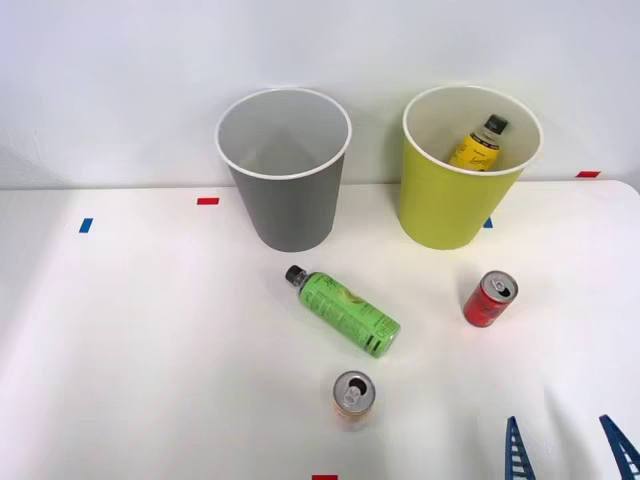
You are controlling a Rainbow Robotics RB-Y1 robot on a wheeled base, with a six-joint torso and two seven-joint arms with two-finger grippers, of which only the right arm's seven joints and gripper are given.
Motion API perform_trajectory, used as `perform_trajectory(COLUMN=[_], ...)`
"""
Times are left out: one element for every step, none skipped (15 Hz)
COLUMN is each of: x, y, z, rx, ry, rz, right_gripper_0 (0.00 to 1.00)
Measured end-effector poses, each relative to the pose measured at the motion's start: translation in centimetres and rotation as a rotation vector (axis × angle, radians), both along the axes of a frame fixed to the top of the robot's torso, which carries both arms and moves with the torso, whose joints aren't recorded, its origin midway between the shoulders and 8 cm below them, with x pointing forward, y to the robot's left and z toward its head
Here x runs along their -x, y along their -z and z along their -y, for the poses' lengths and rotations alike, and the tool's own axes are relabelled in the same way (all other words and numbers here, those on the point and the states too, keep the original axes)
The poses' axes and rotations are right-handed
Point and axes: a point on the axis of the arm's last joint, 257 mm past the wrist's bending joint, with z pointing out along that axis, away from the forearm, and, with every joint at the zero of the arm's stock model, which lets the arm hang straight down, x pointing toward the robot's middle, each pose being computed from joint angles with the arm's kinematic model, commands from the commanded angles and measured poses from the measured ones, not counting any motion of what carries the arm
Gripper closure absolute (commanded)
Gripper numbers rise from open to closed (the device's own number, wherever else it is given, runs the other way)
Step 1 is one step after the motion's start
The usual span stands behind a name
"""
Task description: Put cans in the gray bin, plastic bottles in the light green bin
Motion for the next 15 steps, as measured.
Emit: perform_trajectory(x=[-0.7, -1.3, -2.1, -2.7, -3.4, -4.1, -5.0, -5.9, -6.9, -7.7, -8.5, -9.3, -9.9, -10.4, -10.9], y=[0.0, 0.2, 0.4, 0.6, 0.5, 0.6, 0.7, 0.6, 0.5, 0.5, 0.3, 0.3, 0.2, 0.1, 0.1], z=[-0.1, -0.2, -0.2, -0.3, -0.4, -0.6, -0.7, -0.7, -0.7, -0.8, -0.9, -1.0, -1.0, -0.9, -1.0], rx=[0.006, 0.011, 0.014, 0.015, 0.016, 0.016, 0.016, 0.02, 0.022, 0.023, 0.023, 0.025, 0.028, 0.032, 0.034], ry=[-0.001, 0.001, 0.004, 0.007, 0.011, 0.014, 0.017, 0.021, 0.026, 0.029, 0.032, 0.034, 0.037, 0.041, 0.043], rz=[-0.001, -0.006, -0.017, -0.022, -0.02, -0.027, -0.032, -0.032, -0.036, -0.039, -0.038, -0.044, -0.047, -0.048, -0.052], right_gripper_0=[0.0, 0.0, 0.0, 0.0, 0.0, 0.0, 0.0, 0.0, 0.0, 0.0, 0.0, 0.0, 0.0, 0.0, 0.0])
